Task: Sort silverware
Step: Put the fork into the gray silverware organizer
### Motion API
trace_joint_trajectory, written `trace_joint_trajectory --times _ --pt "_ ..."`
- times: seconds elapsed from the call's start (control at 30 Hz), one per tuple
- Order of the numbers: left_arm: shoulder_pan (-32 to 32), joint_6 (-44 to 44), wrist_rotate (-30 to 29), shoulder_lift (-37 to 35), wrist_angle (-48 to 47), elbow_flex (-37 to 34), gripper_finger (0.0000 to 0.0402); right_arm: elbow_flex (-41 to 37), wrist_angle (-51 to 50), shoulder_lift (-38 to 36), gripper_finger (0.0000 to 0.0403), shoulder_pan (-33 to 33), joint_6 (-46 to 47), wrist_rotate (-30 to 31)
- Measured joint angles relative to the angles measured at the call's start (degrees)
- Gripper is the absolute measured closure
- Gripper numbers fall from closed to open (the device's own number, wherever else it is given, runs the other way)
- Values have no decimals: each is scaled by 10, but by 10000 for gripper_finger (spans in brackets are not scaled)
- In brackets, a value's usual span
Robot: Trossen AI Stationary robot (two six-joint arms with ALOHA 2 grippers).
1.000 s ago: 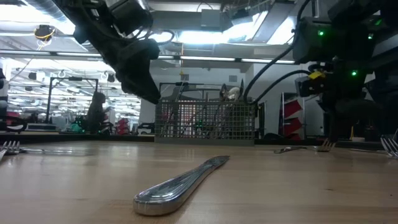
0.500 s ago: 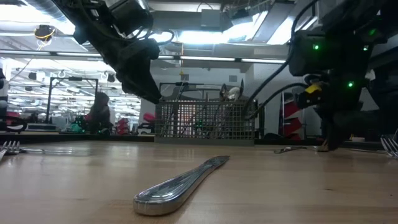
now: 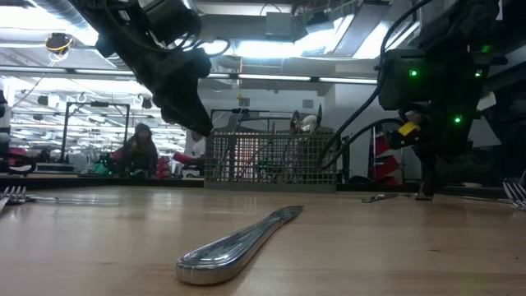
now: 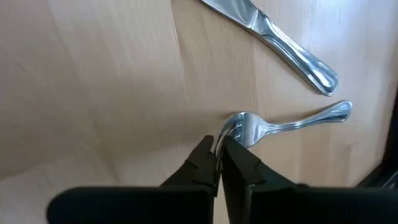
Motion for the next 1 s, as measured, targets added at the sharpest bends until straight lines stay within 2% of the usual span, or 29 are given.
trace_joint_trajectory --times 0.2,0.4,0.73,1.0 --pt "-18 0 0 0 0 0 231 14 -21 1 385 0 1 -18" --pt "-24 37 0 -12 2 0 231 82 -91 -1 397 0 4 -35" --pt "12 106 -6 -126 -11 0 231 235 -214 -1 400 -8 -45 -125" --pt "28 122 -7 -194 -76 0 231 361 -260 -1 400 -45 -107 -194"
